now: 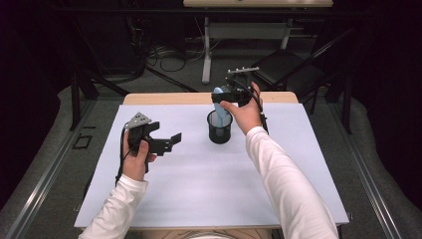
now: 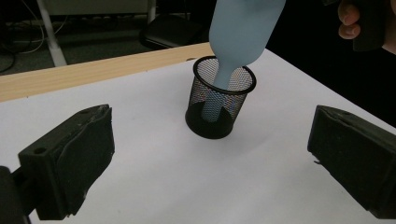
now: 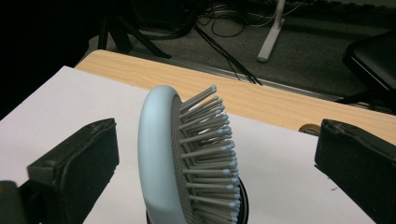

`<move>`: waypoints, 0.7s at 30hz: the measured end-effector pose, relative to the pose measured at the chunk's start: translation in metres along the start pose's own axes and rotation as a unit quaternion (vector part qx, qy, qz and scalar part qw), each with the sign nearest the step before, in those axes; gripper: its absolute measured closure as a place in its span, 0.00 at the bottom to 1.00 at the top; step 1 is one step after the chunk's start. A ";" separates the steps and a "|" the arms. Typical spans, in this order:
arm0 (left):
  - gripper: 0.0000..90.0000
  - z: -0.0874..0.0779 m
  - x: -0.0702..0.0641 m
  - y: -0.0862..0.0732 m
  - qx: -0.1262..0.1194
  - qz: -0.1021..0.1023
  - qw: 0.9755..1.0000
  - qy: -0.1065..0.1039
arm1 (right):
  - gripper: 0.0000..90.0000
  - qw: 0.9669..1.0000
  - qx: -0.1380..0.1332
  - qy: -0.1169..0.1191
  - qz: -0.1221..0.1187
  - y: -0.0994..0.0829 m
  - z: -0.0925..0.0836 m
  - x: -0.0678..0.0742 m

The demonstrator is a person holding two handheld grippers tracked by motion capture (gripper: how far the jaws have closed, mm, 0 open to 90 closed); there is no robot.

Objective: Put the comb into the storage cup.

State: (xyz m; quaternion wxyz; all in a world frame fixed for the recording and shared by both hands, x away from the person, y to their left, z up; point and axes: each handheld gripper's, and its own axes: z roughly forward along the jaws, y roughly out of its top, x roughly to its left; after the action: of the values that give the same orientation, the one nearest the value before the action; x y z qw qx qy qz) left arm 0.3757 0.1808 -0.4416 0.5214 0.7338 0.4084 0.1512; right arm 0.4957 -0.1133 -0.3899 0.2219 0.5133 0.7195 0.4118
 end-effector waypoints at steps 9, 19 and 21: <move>0.01 0.001 0.001 -0.001 0.002 -0.002 1.000 -0.001 | 0.00 1.000 -0.002 -0.003 -0.006 0.001 -0.006 -0.001; 0.01 -0.001 0.002 0.000 0.001 -0.004 1.000 -0.001 | 0.00 1.000 -0.005 0.006 -0.008 0.002 -0.017 -0.003; 0.01 -0.001 0.002 0.000 0.000 -0.005 1.000 -0.001 | 0.00 1.000 -0.006 0.005 -0.011 0.001 -0.019 -0.003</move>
State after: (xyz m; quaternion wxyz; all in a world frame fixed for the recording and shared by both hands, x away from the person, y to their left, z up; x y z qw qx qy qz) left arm 0.3765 0.1832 -0.4417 0.5226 0.7318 0.4117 0.1477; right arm 0.4833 -0.1225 -0.3782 0.2258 0.5018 0.7240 0.4161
